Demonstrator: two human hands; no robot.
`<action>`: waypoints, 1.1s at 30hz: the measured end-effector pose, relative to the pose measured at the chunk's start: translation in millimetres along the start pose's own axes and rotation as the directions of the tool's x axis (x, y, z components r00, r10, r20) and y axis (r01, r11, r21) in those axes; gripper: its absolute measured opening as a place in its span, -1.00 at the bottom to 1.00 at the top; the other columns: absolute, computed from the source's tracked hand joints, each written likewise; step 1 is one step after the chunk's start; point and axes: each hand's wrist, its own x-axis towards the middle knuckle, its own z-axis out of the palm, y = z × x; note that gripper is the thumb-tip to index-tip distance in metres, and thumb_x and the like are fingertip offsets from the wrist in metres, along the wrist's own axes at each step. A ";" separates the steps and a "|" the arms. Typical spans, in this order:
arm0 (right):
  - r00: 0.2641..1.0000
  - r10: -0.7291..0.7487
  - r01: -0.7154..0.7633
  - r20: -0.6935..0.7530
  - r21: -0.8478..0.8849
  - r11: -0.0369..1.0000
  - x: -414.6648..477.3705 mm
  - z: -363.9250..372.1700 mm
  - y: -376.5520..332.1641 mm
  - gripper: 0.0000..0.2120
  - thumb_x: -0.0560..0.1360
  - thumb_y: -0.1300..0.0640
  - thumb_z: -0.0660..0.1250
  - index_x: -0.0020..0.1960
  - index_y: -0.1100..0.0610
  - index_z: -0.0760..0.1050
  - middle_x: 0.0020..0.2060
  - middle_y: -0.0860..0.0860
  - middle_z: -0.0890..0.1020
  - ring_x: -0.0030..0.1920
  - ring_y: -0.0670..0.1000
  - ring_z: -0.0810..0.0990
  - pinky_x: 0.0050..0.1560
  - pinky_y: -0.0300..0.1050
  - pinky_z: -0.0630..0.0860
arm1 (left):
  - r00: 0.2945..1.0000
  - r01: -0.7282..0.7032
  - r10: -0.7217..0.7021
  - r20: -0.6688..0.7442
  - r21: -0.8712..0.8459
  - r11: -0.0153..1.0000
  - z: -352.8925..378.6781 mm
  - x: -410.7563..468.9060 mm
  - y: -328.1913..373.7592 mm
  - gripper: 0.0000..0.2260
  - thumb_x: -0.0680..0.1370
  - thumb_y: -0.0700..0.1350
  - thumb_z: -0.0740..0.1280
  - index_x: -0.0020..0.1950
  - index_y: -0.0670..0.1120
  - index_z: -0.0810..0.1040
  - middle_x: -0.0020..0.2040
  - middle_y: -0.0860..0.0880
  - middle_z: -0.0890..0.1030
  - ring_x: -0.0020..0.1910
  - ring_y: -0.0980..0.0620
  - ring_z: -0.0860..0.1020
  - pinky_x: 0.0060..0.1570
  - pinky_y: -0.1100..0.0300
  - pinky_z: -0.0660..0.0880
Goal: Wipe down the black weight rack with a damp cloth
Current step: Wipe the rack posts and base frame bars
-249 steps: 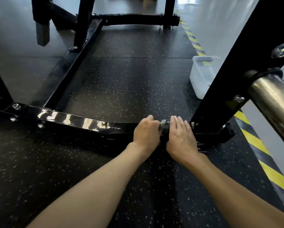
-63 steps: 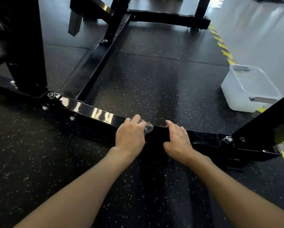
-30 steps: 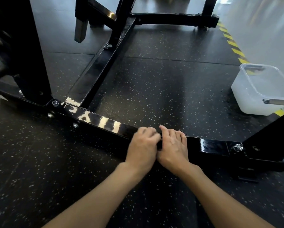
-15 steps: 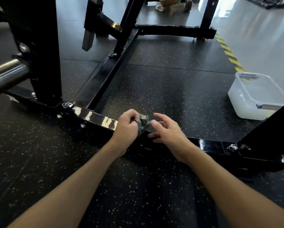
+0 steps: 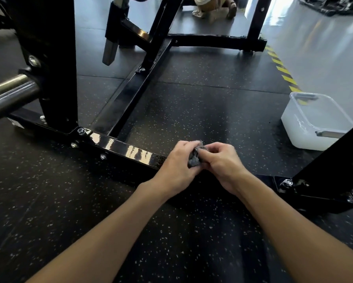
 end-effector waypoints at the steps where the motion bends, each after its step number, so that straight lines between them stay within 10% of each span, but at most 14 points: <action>1: 0.998 0.012 -0.013 0.063 0.017 1.000 -3.0 -2.1 -0.8 -0.97 0.53 0.32 0.38 -0.09 0.27 0.56 -0.22 0.18 0.64 -0.24 0.05 0.63 -0.18 -0.13 0.61 | 0.999 -0.007 0.007 -0.052 0.012 1.000 1.6 0.2 -2.5 -0.55 0.53 -0.20 0.44 0.41 -0.13 0.48 0.27 -0.01 0.50 0.24 0.09 0.49 0.15 0.62 0.23; 10: 0.984 -0.123 0.007 -0.127 -0.667 0.745 9.2 -35.5 42.4 -0.56 0.44 0.41 0.23 0.25 0.13 0.55 -0.04 -0.03 0.60 0.04 0.00 0.56 0.03 -0.23 0.40 | 0.968 -0.248 0.243 0.058 0.322 0.913 63.5 -5.6 -19.1 -0.75 0.53 -0.31 0.34 0.20 -0.17 0.60 0.22 -0.07 0.51 0.08 -0.11 0.48 0.11 0.04 0.51; 16: 0.983 -0.174 0.071 -0.054 -0.768 0.636 14.8 -37.9 56.5 -0.47 0.41 0.43 0.18 0.32 0.14 0.50 0.09 0.02 0.59 0.19 0.04 0.48 0.23 -0.14 0.40 | 0.955 -0.268 0.293 0.041 0.537 0.800 65.1 -4.6 -44.8 -0.73 0.48 -0.19 0.19 0.08 -0.10 0.63 0.02 0.00 0.59 -0.02 -0.09 0.53 -0.06 0.02 0.53; 22: 0.979 -0.204 0.128 0.025 -0.850 0.512 16.6 -19.1 58.8 -0.48 0.44 0.33 0.21 0.36 0.04 0.49 0.16 -0.03 0.60 0.22 0.01 0.48 0.39 -0.05 0.30 | 0.981 0.035 0.102 -0.165 0.669 0.742 15.0 5.4 -85.5 -0.78 0.43 -0.26 0.46 0.04 -0.06 0.65 -0.03 0.02 0.59 -0.05 -0.07 0.53 -0.06 0.05 0.47; 28: 0.979 -0.192 0.148 0.067 -0.880 0.450 18.7 9.0 60.1 -0.43 0.46 0.30 0.17 0.45 0.00 0.35 0.25 -0.08 0.52 0.29 -0.04 0.42 0.44 -0.16 0.12 | 0.976 -0.136 0.213 -0.041 0.646 0.751 35.4 -25.9 -63.7 -0.58 0.53 -0.03 0.19 0.30 -0.19 0.56 0.20 -0.09 0.56 0.11 -0.10 0.52 0.12 0.03 0.52; 33: 0.964 -0.192 0.250 0.184 -0.875 0.415 18.1 28.4 62.3 -0.40 0.47 0.24 0.20 0.51 0.09 0.27 0.38 -0.03 0.46 0.41 -0.01 0.34 0.50 -0.13 0.08 | 0.966 0.046 0.131 -0.224 0.645 0.763 0.4 -13.0 -100.6 -0.62 0.42 -0.29 0.47 0.23 -0.15 0.61 0.06 -0.06 0.58 -0.04 -0.10 0.52 -0.03 0.04 0.55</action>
